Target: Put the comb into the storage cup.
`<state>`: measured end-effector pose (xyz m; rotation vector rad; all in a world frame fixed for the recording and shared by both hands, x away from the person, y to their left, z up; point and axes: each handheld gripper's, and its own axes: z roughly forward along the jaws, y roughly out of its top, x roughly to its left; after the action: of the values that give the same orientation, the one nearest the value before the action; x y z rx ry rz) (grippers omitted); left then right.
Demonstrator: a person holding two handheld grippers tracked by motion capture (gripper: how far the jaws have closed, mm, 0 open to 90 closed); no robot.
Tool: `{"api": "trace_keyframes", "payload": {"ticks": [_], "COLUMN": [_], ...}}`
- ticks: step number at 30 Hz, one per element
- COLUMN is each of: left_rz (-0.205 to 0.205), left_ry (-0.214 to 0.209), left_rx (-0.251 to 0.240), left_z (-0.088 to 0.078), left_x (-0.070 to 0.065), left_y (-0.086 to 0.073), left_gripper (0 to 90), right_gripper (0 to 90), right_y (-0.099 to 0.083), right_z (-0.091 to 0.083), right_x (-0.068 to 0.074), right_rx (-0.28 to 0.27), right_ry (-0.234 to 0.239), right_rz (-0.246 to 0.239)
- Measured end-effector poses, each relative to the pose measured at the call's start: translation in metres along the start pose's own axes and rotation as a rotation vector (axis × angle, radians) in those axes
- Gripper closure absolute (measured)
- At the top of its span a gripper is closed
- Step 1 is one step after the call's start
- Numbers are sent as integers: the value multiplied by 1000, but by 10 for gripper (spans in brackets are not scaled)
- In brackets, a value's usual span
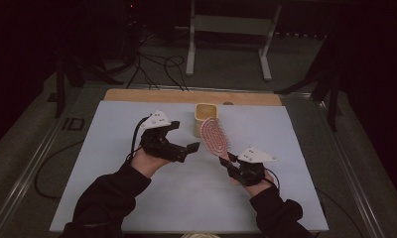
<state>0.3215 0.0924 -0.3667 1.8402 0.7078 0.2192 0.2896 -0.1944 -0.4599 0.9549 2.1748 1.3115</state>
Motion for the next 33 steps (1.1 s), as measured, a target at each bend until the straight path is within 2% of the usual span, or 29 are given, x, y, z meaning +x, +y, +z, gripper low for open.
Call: {"api": "trace_keyframes", "payload": {"ticks": [7,16,21,30,31,32,33], "left_rz": [-55,-82,-134,-171,-191,-191,-209], "left_ry": [0,29,47,44,53,53,47], "left_rx": [-14,10,28,39,30,30,25], "left_z": [25,48,59,66,66,66,66], "left_x": [0,1,4,7,8,8,10], "left_y": [13,19,20,16,15,15,14], "left_gripper": [2,3,11,122,157,179,198], "right_gripper": [704,705,704,704,704,704,704], "right_y": [-1,-1,-1,0,0,0,0], "right_z": [0,1,0,-1,-1,-1,-1], "right_x": [1,1,1,2,2,2,3], "right_rx": [0,1,-3,-3,-5,-5,-7], "right_ry": [1,5,3,12,11,11,9], "right_rz": [0,2,-3,-4,-5,-5,-5]}}
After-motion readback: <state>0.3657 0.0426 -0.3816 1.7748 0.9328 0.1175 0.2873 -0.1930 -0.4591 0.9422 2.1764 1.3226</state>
